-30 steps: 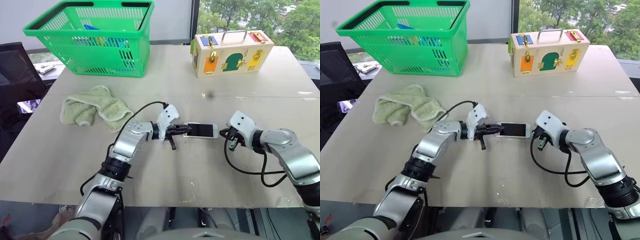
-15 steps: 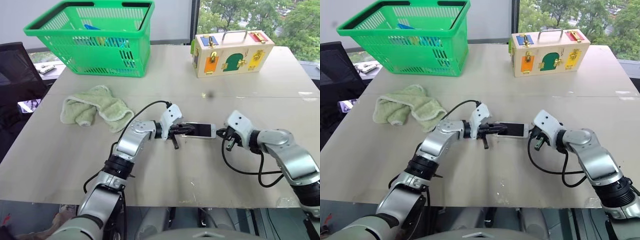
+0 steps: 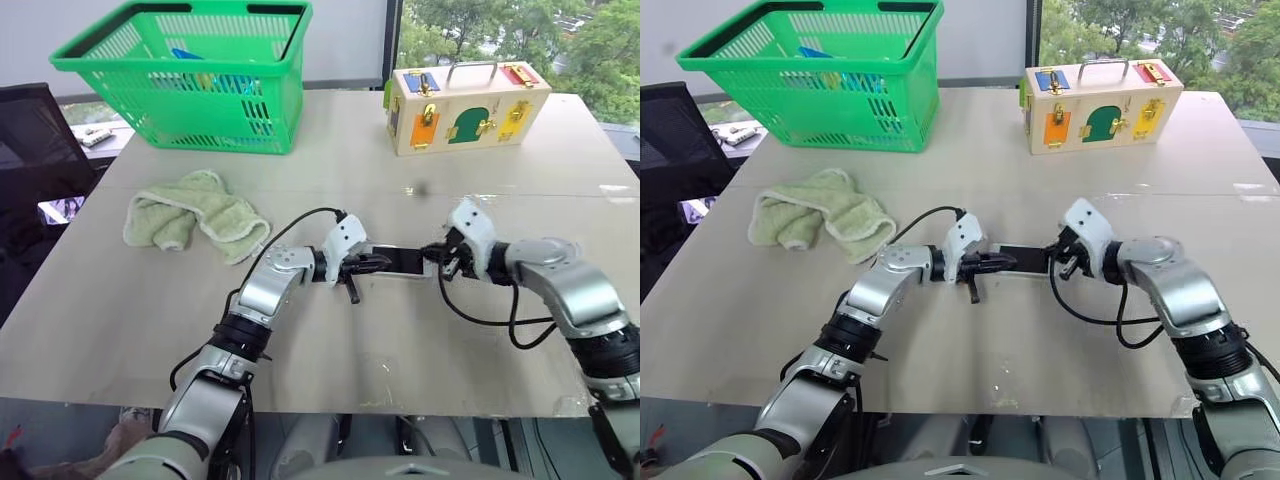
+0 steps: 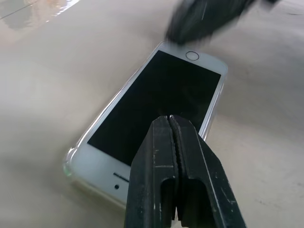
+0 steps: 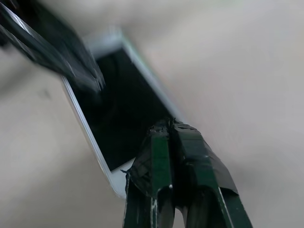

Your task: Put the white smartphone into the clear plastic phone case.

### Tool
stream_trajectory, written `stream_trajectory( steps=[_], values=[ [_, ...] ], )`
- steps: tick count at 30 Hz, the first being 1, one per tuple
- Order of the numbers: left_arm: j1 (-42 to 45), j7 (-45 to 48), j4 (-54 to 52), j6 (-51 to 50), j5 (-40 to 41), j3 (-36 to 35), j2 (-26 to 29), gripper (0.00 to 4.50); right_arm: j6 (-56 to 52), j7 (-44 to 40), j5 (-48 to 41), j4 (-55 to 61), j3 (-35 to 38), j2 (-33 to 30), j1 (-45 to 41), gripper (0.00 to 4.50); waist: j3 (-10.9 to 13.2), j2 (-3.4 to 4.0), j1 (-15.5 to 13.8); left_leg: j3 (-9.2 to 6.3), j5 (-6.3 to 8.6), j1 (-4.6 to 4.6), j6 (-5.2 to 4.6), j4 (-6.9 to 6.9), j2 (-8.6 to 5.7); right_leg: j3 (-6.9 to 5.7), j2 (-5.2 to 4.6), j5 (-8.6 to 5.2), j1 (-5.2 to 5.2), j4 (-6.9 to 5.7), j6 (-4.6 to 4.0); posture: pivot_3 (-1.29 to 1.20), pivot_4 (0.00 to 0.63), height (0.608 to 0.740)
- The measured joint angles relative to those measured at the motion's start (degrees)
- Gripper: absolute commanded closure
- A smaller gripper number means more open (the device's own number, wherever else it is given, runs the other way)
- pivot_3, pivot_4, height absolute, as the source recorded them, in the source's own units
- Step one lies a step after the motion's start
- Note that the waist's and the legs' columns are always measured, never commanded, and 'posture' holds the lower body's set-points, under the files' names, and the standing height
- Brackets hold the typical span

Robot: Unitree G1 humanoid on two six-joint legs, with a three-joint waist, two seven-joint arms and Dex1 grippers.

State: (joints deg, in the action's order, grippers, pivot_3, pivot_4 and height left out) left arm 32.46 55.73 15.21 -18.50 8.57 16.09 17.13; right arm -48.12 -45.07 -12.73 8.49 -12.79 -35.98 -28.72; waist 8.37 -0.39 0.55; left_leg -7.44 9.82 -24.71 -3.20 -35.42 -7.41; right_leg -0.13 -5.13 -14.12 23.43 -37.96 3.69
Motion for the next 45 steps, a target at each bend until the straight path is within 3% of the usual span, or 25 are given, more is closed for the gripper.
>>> stream_trajectory(
  steps=[15,20,25,30,33,37,45],
  values=[
    [-1.60,-2.78,-1.02,-0.66,-0.04,0.15,-1.96,4.50,-10.30,-7.70,1.11,-10.23,-9.01,-2.85,-11.30,4.46,-0.37,-0.31,-0.40,-0.21,0.32,0.78,-0.06,0.02,0.00,-0.26,-0.02,-0.05,-0.93,0.19,0.03,0.00,0.150,0.740],
    [-3.09,-3.73,-1.20,-1.33,-0.12,0.23,-2.58,4.50,-8.21,-10.67,3.84,-16.06,-11.45,-0.51,-13.36,4.46,-1.60,-0.78,-0.11,-0.25,0.35,1.00,-0.03,0.13,0.01,-0.28,0.00,-0.09,-1.09,0.24,0.10,0.00,0.150,0.740],
    [-3.65,-3.76,-1.21,-2.16,-0.45,0.40,-2.72,4.50,-6.08,-9.42,6.01,-19.10,-11.06,2.37,-13.09,4.46,-2.20,-1.18,0.17,-0.33,0.39,1.70,-0.03,0.29,0.02,-0.24,0.00,-0.41,-1.89,0.34,0.11,0.00,0.150,0.740],
    [-3.98,-3.54,-2.25,-2.35,-0.41,0.34,-2.55,4.50,-3.20,-8.02,2.93,-11.20,-3.15,2.66,-4.79,4.46,-1.93,-0.76,-0.02,-0.37,0.40,1.54,-0.03,0.32,0.02,-0.22,-0.01,-0.51,-1.72,0.33,0.14,0.00,0.150,0.740],
    [-3.81,-3.65,-2.66,-2.34,-0.43,0.16,-2.51,4.50,-4.73,-9.54,-1.15,-4.68,-0.71,2.09,-0.83,4.46,-1.73,-0.37,0.29,-0.33,0.38,0.87,-0.04,0.29,0.01,-0.23,-0.01,-0.26,-0.94,0.25,0.18,0.00,0.150,0.740],
    [-3.90,-3.65,-2.66,-2.51,-0.48,0.22,-2.46,4.50,-5.64,-10.65,-2.15,-0.56,-3.02,-0.35,0.43,4.46,-1.70,-0.34,0.22,-0.33,0.31,0.77,-0.15,0.32,0.02,-0.24,0.00,-0.20,-0.78,0.20,0.06,0.00,0.150,0.740],
    [-3.97,-3.68,-2.62,-2.93,-0.54,0.24,-2.26,4.50,-6.95,-10.88,1.43,-3.80,-10.69,-3.09,-5.32,4.46,-1.70,-0.40,-0.21,-0.37,0.44,1.04,0.03,0.26,0.02,-0.30,-0.03,-0.49,-1.19,0.32,0.12,0.00,0.150,0.740]
  ],
)
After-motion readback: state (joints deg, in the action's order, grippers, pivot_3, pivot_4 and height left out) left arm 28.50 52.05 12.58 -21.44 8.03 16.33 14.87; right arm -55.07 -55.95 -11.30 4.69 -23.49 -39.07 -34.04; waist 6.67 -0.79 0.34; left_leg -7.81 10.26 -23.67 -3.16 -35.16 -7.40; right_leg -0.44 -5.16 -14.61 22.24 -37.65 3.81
